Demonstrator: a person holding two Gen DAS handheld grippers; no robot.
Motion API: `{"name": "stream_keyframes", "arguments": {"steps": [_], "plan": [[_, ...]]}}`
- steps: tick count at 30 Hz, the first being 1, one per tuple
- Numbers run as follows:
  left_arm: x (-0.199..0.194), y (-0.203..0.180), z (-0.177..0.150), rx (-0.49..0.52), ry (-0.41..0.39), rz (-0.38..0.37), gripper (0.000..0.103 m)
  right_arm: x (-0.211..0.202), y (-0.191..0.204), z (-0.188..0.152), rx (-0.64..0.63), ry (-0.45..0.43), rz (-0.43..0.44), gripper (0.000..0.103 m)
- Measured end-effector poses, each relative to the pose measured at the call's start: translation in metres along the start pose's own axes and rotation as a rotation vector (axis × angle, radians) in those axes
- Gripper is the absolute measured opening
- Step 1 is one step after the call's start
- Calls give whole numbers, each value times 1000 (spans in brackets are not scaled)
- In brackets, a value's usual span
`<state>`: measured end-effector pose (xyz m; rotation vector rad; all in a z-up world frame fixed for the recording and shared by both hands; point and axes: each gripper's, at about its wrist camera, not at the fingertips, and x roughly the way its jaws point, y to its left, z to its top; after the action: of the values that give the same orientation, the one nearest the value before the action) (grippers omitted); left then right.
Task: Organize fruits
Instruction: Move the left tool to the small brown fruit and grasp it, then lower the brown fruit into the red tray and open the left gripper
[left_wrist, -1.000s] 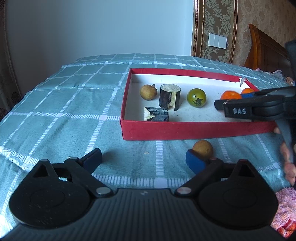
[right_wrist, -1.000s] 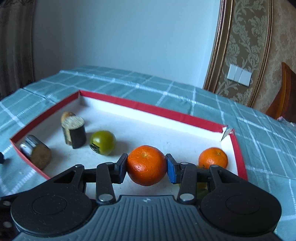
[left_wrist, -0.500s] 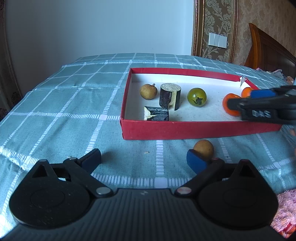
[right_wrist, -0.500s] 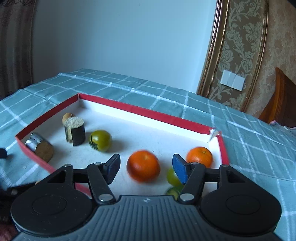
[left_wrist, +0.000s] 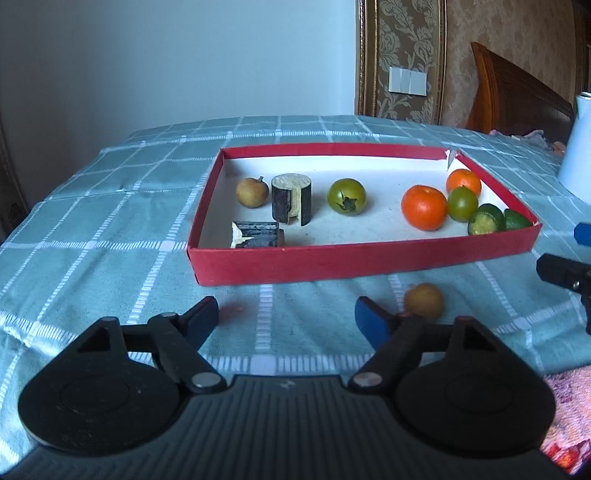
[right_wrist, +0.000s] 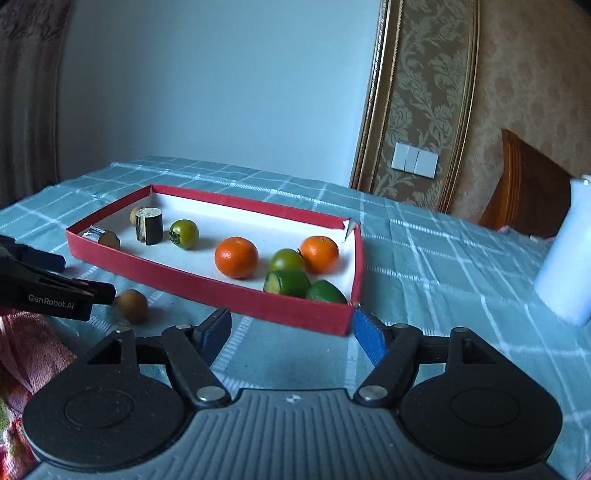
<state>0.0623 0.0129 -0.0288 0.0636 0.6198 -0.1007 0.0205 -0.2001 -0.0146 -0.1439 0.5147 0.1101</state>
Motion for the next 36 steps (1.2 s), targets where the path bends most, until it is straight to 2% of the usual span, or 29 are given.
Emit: {"name": "stream_keyframes", "arguments": {"steps": [3,6,13,16,18,22,23,24,25,33,36], "plan": [[-8,0,1,-22,-10,-20,79,6,-7,-4,35,0,-1,73],[-16,-5,5,-29,-22,-88,79,17,-14,-9,73,40,9,73],[-10,-65,11,114,-32,-138,79,13,-40,-17,171,40,-66,73],[2,-77,14,109,2,-126,70,12,-52,-20,231,49,-26,73],[11,-77,16,80,44,-134,55,13,-55,-21,252,45,-21,73],[15,-79,17,75,37,-123,46,13,-56,-21,258,44,-9,73],[15,-79,17,71,34,-123,39,13,-56,-21,259,41,-6,73],[15,-79,17,73,30,-129,27,12,-56,-22,261,40,-4,73],[15,-80,17,77,26,-131,24,13,-56,-22,263,40,-3,73],[8,-80,17,87,25,-124,23,12,-59,-22,279,37,1,73],[-5,-80,19,104,-11,-124,23,12,-59,-22,280,35,-2,73]]}}
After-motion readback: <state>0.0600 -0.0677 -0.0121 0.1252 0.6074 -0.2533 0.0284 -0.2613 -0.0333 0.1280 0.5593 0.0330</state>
